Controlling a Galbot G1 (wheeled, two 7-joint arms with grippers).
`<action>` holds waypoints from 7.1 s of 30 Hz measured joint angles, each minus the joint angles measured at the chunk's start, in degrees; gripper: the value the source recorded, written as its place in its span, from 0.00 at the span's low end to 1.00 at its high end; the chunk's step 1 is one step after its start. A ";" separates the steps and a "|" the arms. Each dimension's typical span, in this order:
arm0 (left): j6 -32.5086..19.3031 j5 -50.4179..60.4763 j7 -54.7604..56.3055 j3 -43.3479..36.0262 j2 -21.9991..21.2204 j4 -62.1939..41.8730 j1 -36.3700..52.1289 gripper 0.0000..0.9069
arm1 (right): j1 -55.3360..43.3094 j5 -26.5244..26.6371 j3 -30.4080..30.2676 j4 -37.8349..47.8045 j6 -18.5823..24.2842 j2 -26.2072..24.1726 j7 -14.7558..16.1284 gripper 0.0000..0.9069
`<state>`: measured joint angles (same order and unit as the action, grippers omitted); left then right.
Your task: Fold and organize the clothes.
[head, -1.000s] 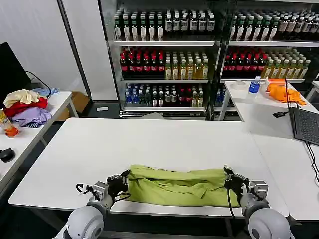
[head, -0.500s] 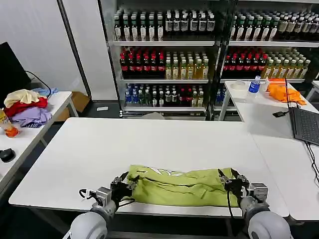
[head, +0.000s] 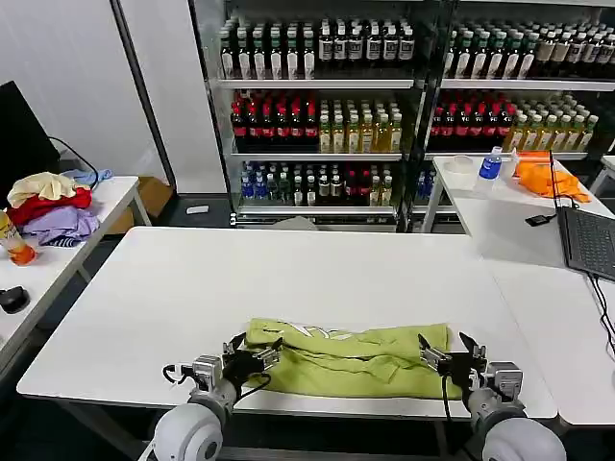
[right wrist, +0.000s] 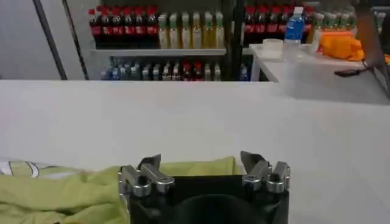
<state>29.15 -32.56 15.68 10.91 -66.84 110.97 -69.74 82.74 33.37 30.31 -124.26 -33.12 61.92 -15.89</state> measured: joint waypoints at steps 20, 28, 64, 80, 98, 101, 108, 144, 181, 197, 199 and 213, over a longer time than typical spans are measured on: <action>-1.47 -3.55 0.70 0.24 -2.60 -1.63 -0.87 0.07 | 0.60 -0.34 -0.13 -0.62 0.00 0.57 -0.19 1.00; -2.16 -6.19 0.51 0.83 -3.06 -2.07 -0.74 0.03 | 0.91 -0.33 0.02 -0.80 0.01 0.45 -0.41 1.00; 0.38 -19.74 0.31 18.31 10.23 3.92 -1.52 0.02 | -0.02 -0.30 0.19 -0.66 0.05 0.76 -0.05 1.00; 1.49 -22.18 1.15 5.23 3.53 8.68 2.14 0.02 | 0.38 -0.31 0.72 -0.37 0.25 0.54 0.15 1.00; 2.01 -15.60 0.46 -6.99 -1.52 3.72 6.94 1.00 | 0.23 -0.31 0.36 -0.13 0.32 0.04 0.28 1.00; 2.00 -14.47 -0.13 -8.16 -2.13 3.57 7.37 1.00 | 0.03 -0.30 0.10 -0.05 0.32 0.05 0.27 1.00; 1.81 -13.82 -1.71 -8.89 -2.50 4.47 7.19 1.00 | -0.40 -0.31 -0.22 0.28 0.37 0.27 0.20 1.00; 2.91 -16.36 0.37 4.06 1.25 -1.39 1.01 0.77 | -1.29 -0.79 -0.67 1.11 0.65 0.87 0.29 1.00; 4.20 -37.77 -0.43 12.34 0.13 -4.49 2.28 0.02 | -0.61 -0.23 0.28 -0.16 0.50 0.80 -0.10 1.00; 4.16 -35.83 -5.57 30.41 21.92 -4.84 5.78 0.02 | -2.30 1.07 0.18 -1.07 0.76 2.46 -0.15 1.00; 4.06 -34.23 -6.54 31.32 24.44 -3.96 5.42 0.02 | -2.31 1.08 0.10 -1.07 0.89 2.77 -0.13 1.00; 0.83 -7.24 -9.63 17.27 20.63 -0.80 2.49 0.02 | -0.11 0.29 0.91 -2.02 1.58 3.26 -0.13 1.00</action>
<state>29.99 -39.80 6.05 28.19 -46.21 110.16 -67.25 82.63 33.66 31.22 -126.28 -31.54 65.18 -16.02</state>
